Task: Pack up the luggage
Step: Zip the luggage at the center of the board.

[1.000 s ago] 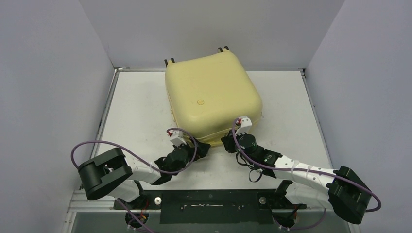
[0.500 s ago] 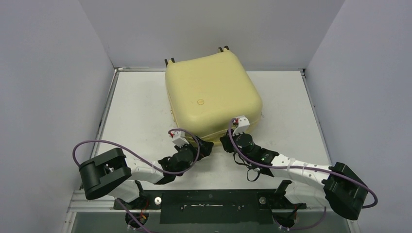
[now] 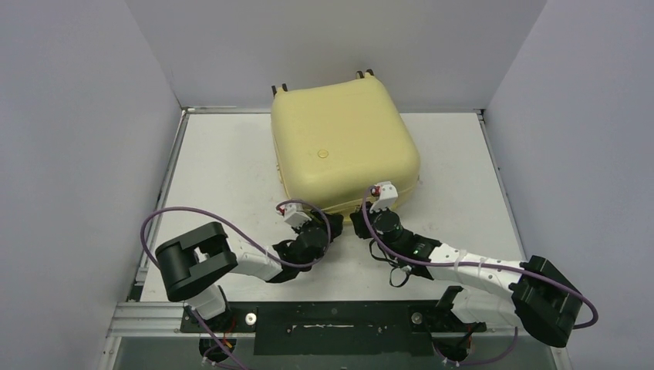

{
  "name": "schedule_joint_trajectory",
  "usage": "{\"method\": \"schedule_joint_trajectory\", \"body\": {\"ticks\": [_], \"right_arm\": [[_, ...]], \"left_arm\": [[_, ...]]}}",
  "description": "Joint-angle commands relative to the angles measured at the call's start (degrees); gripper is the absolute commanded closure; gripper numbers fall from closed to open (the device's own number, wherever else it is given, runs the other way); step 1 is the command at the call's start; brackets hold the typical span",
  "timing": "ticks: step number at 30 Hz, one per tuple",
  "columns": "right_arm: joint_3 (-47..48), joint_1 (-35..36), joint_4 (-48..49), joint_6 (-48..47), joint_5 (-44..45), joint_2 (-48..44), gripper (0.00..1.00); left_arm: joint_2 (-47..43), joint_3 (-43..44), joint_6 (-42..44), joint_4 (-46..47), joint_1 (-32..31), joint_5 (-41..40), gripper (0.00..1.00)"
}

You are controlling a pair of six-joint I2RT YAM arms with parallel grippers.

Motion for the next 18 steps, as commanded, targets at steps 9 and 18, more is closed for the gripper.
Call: {"method": "schedule_joint_trajectory", "body": {"ticks": [9, 18], "right_arm": [[2.0, -5.8, -21.5, 5.7, 10.1, -8.3, 1.0], [3.4, -13.7, -29.4, 4.7, 10.9, -9.3, 1.0]], "left_arm": [[-2.1, -2.8, -2.7, -4.6, 3.8, -2.2, 1.0], [-6.1, -7.1, -3.4, -5.6, 6.2, -1.5, 1.0]]}}
